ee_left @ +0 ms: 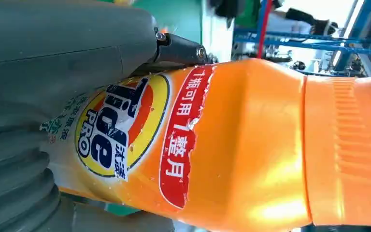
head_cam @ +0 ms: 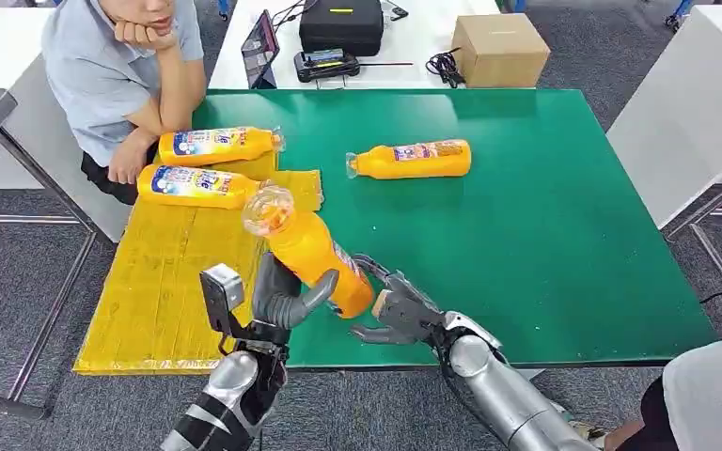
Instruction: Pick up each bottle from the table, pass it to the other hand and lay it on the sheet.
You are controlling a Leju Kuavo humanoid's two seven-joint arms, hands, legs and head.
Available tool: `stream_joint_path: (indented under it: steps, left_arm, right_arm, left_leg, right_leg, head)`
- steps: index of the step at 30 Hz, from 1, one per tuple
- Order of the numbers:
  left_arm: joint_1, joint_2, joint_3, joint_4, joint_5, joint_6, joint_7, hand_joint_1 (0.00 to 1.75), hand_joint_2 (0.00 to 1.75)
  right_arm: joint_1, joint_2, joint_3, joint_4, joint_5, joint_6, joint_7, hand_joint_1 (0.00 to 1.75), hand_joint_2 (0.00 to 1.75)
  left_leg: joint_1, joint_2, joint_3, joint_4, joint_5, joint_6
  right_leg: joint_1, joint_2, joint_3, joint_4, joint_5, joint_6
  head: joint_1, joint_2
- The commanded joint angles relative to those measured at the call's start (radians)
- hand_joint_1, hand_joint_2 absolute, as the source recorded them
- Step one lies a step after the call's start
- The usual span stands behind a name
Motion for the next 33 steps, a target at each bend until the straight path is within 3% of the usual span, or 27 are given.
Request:
stream_joint_path:
  steps: [1, 2, 4, 8, 12, 13, 14, 23, 29, 33]
  left_arm:
    - [-0.127, 0.139, -0.051, 0.045, -0.426, 0.292, 0.084, 1.75, 1.75]
    - [-0.158, 0.16, -0.063, 0.071, -0.621, 0.4, 0.121, 1.75, 1.75]
    - [-0.195, 0.181, -0.044, 0.098, -0.83, 0.453, 0.215, 1.75, 1.75]
    - [-0.248, 0.199, 0.047, 0.169, -1.206, 0.464, 0.362, 1.75, 1.75]
    - [-0.307, 0.201, 0.086, 0.295, -1.328, 0.464, 0.427, 1.75, 1.75]
    - [-0.316, 0.214, 0.094, 0.295, -1.487, 0.464, 0.505, 1.75, 1.75]
    - [-0.364, 0.219, 0.089, 0.402, -1.527, 0.452, 0.541, 1.75, 1.75]
    - [-0.522, 0.216, 0.055, 0.71, -1.61, 0.303, 0.574, 1.75, 1.75]
    - [-0.549, 0.205, 0.045, 0.772, -1.608, 0.14, 0.578, 1.75, 1.75]
    - [-0.557, 0.201, 0.074, 0.786, -1.578, 0.107, 0.591, 1.75, 1.75]
  right_arm:
    - [0.028, 0.066, -0.11, 0.058, 0.004, -0.054, -0.005, 0.0, 0.0]
    - [0.017, 0.076, -0.117, 0.07, 0.007, -0.051, -0.006, 0.0, 0.0]
    - [0.006, 0.087, -0.124, 0.087, 0.012, -0.047, -0.013, 0.0, 0.0]
    - [0.006, 0.089, -0.134, 0.083, 0.014, -0.036, -0.024, 0.0, 0.0]
    - [0.012, 0.088, -0.144, 0.08, 0.013, -0.033, -0.024, 0.0, 0.0]
    - [0.009, 0.089, -0.143, 0.084, 0.013, -0.025, -0.023, 0.0, 0.0]
    - [0.009, 0.089, -0.143, 0.086, 0.013, -0.022, -0.022, 0.0, 1.75]
    - [-0.041, 0.105, -0.121, 0.13, 0.008, 0.022, -0.028, 0.0, 1.75]
    - [-0.032, 0.099, -0.111, 0.111, 0.01, 0.03, -0.028, 0.0, 1.75]
    - [-0.035, 0.102, -0.117, 0.123, 0.009, 0.027, -0.025, 0.0, 1.75]
  left_leg:
    - [0.002, 0.001, 0.005, 0.0, -0.001, -0.003]
    - [0.001, 0.002, 0.003, 0.0, -0.001, -0.002]
    - [0.001, 0.002, 0.002, 0.0, 0.0, -0.002]
    - [0.001, 0.002, 0.002, 0.0, 0.0, -0.003]
    - [0.002, 0.002, 0.003, 0.0, 0.0, -0.002]
    - [0.001, 0.002, 0.003, 0.0, 0.001, -0.002]
    - [0.002, 0.001, 0.003, 0.0, 0.0, -0.002]
    - [0.002, 0.002, 0.002, 0.001, 0.0, -0.002]
    - [0.002, 0.002, 0.002, 0.001, 0.0, -0.002]
    - [0.002, 0.001, 0.003, 0.002, -0.001, -0.002]
  right_leg:
    - [0.002, 0.0, 0.005, 0.0, -0.001, -0.004]
    - [0.001, 0.001, 0.002, 0.0, 0.0, -0.002]
    - [0.001, 0.002, 0.002, 0.001, 0.0, -0.003]
    - [0.001, 0.002, 0.002, 0.0, 0.0, -0.003]
    - [0.002, 0.001, 0.003, 0.001, 0.0, -0.003]
    - [0.001, 0.001, 0.002, 0.001, 0.0, -0.002]
    - [0.002, 0.001, 0.003, 0.001, -0.001, -0.003]
    - [0.002, 0.001, 0.002, 0.002, -0.001, -0.003]
    - [0.002, 0.001, 0.002, 0.002, -0.001, -0.002]
    - [0.002, 0.001, 0.003, 0.002, -0.001, -0.003]
  head:
    - [0.0, 0.0]
    - [0.0, 0.0]
    - [0.0, 0.0]
    - [0.0, 0.0]
    - [0.0, 0.0]
    - [0.0, 0.0]
    - [0.0, 0.0]
    - [0.0, 0.0]
    - [0.0, 0.0]
    - [0.0, 0.0]
